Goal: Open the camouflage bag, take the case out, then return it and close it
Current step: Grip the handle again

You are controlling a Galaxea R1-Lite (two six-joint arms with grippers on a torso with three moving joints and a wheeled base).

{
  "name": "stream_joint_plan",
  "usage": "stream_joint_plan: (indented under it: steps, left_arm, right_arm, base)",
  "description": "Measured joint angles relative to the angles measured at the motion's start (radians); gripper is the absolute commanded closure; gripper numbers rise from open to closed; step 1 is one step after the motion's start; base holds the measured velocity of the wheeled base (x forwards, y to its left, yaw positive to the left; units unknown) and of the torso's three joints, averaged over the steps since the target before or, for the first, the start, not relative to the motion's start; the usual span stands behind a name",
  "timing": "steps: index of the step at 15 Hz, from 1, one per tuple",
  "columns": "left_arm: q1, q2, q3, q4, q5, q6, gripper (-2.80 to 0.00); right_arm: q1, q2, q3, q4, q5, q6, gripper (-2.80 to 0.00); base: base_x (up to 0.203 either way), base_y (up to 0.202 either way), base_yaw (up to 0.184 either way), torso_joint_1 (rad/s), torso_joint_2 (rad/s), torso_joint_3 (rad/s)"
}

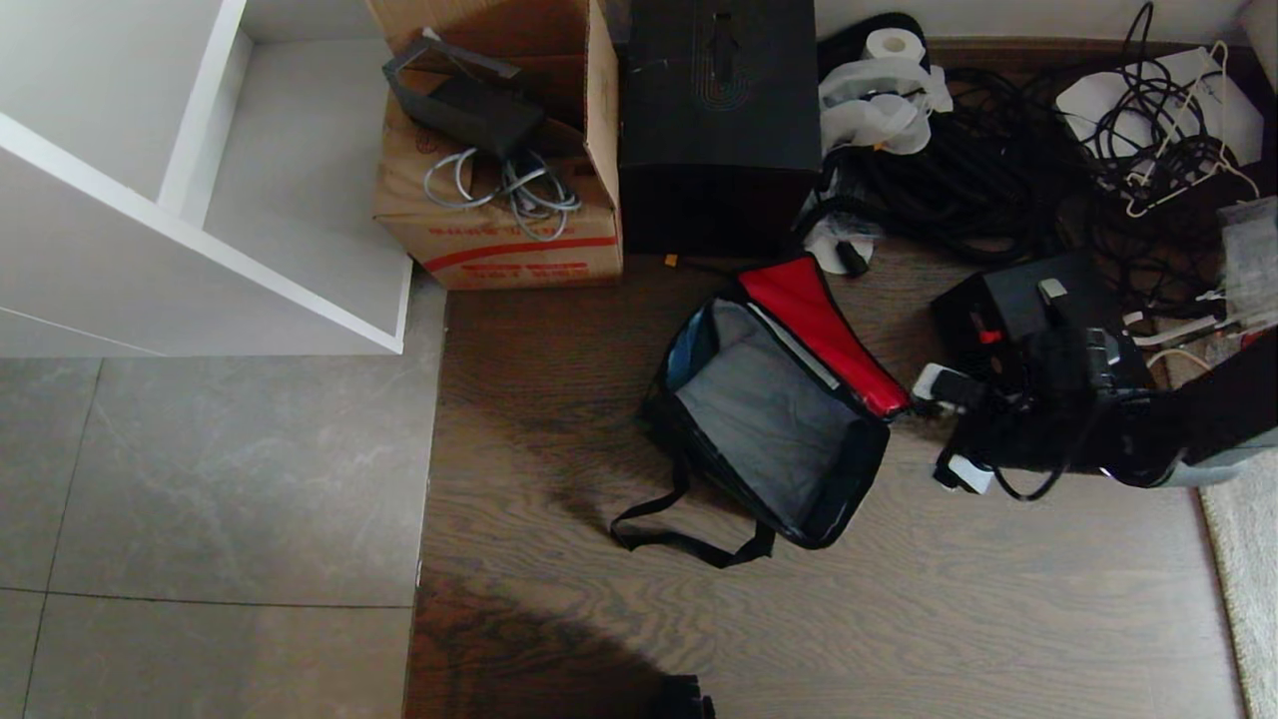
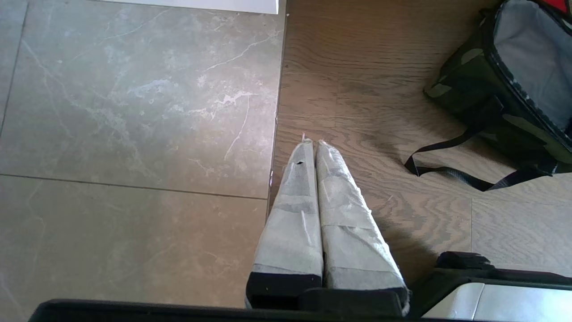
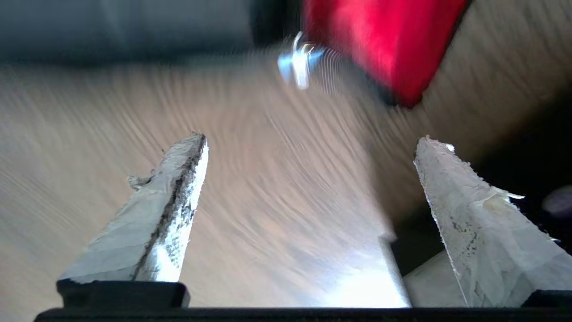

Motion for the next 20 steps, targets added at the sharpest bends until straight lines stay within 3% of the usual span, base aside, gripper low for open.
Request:
stream_joint_plan:
  steps: [3, 5, 8, 14, 20]
  left_arm:
    - [0.000, 0.000, 0.000, 0.000, 0.000, 0.000, 0.00]
    - [0.000, 0.000, 0.000, 0.000, 0.000, 0.000, 0.00]
    - [0.000, 0.000, 0.000, 0.000, 0.000, -0.001, 0.00]
    - [0.000, 0.000, 0.000, 0.000, 0.000, -0.001, 0.00]
    - [0.000, 0.000, 0.000, 0.000, 0.000, -0.001, 0.00]
  right_arm:
    - [0.123, -0.010, -0.132, 0.112, -0.168, 0.347, -2.80]
    - [0.150, -0.013, -0.204, 0.165, -0.182, 0.439, -2.80]
    - [0.204, 0.010, -0.286, 0.177, -0.191, 0.485, -2.80]
    - [0.264, 0.143, -0.459, 0.157, -0.195, 0.483, -2.80]
    - [0.290, 0.332, -0.616, -0.069, -0.282, 0.447, -2.80]
  base:
    - [0.000, 0.000, 0.000, 0.000, 0.00, 0.000]
    - [0.000, 0.000, 0.000, 0.000, 0.00, 0.000]
    - [0.000, 0.000, 0.000, 0.000, 0.00, 0.000]
    - [0.000, 0.000, 0.000, 0.000, 0.00, 0.000]
    - [0.000, 0.000, 0.000, 0.000, 0.00, 0.000]
